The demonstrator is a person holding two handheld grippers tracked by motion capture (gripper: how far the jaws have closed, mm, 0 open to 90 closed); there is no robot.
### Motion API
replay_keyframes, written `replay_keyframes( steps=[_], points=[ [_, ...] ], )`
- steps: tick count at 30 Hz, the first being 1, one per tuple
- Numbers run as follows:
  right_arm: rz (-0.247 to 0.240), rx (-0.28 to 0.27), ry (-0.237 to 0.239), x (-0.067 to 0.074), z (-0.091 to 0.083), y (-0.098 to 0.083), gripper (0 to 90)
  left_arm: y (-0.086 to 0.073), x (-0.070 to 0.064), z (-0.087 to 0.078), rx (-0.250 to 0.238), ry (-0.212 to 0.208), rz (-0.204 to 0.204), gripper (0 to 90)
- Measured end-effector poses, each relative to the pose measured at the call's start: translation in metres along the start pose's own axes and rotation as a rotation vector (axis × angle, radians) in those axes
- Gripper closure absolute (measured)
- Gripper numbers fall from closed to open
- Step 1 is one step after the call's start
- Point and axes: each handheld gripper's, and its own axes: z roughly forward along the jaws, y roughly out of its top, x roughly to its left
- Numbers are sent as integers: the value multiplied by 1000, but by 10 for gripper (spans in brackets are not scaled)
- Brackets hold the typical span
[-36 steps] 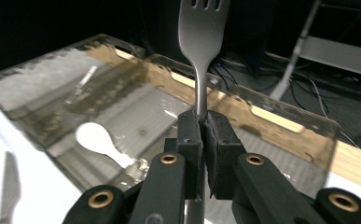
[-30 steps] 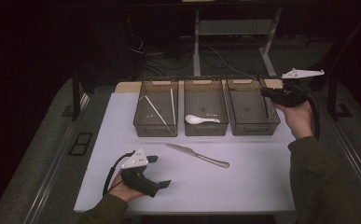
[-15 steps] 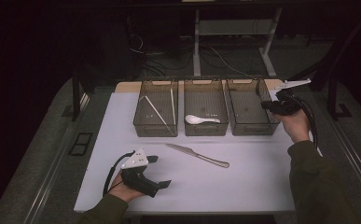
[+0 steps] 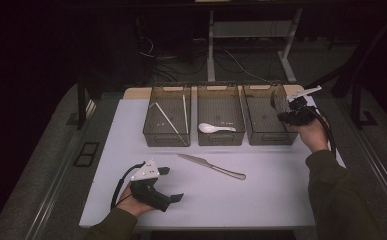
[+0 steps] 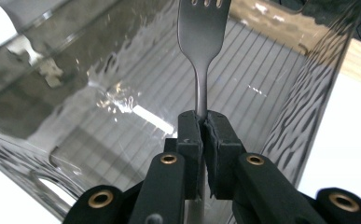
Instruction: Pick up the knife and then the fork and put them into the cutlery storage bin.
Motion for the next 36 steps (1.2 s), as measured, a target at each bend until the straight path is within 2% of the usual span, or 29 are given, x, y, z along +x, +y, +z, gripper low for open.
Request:
replay_keyframes(
  steps=[12, 15, 20, 22, 26, 28, 31, 36],
  points=[
    [-56, 86, -22, 9, 16, 6, 826, 0, 0, 0, 5, -3, 1, 0],
    [-45, 87, -21, 10, 17, 6, 788, 0, 0, 0, 3, -4, 0, 0],
    [-12, 41, 0, 8, 12, 5, 716, 0, 0, 0, 3, -4, 0, 0],
    [18, 10, 26, 6, 6, 5, 681, 0, 0, 0, 2, -3, -1, 0],
    [73, -77, 77, 4, -10, 3, 569, 0, 0, -1, 2, -3, 0, 0],
    [114, -132, 122, 5, -20, 1, 531, 0, 0, 0, 2, -3, -1, 0],
    [112, -181, 155, 10, -33, -3, 474, 0, 0, 0, 2, -3, 0, 0],
    [64, -219, 204, 27, -51, -12, 436, 0, -1, 0, 1, -2, -3, 0]
  ],
)
